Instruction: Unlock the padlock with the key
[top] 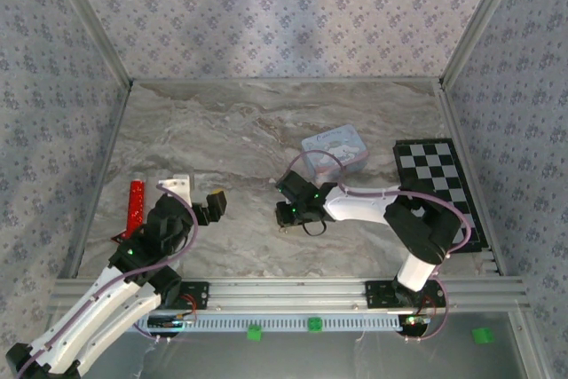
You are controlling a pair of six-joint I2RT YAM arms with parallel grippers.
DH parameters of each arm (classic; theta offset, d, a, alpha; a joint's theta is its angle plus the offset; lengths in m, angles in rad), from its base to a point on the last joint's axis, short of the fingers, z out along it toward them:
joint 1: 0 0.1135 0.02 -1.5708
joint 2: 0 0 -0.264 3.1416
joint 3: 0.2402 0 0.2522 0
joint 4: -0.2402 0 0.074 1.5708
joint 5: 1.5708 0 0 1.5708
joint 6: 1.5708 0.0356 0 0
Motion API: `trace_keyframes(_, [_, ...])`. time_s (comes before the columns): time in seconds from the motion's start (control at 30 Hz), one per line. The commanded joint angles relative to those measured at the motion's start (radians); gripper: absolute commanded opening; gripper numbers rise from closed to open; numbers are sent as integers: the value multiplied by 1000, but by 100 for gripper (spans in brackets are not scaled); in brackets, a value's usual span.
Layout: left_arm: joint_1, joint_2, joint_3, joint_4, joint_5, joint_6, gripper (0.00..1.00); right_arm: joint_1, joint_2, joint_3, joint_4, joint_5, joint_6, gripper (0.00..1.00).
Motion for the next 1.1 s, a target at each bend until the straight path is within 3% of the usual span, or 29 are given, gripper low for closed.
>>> trace_keyframes(0.0, [2,-6,8,-17,-30,-5,100,15,-35,18,-92,67,-7,12])
trace_keyframes(0.07, [2,-6,12,-21,-36,-4,100,20,-60,18,-110,91,-19,20])
trace_keyframes(0.23, [2,-12,13,-22,-52,-1,100,35,-142,9,-176,182,-29,28])
trace_keyframes(0.4, [2,4,10,-21,-88,-5,100,63,-288,-11,-291,352,-56,47])
trace_keyframes(0.7, [2,11,-18,13,-141,-15,100,61,-690,-85,-446,629,-171,53])
trace_keyframes(0.87, [3,12,-24,34,-240,-53,100,-19,-948,-173,-421,773,-257,61])
trace_keyframes(1.07, [4,33,-57,220,-327,-7,100,-223,-1187,-380,-237,765,-369,71])
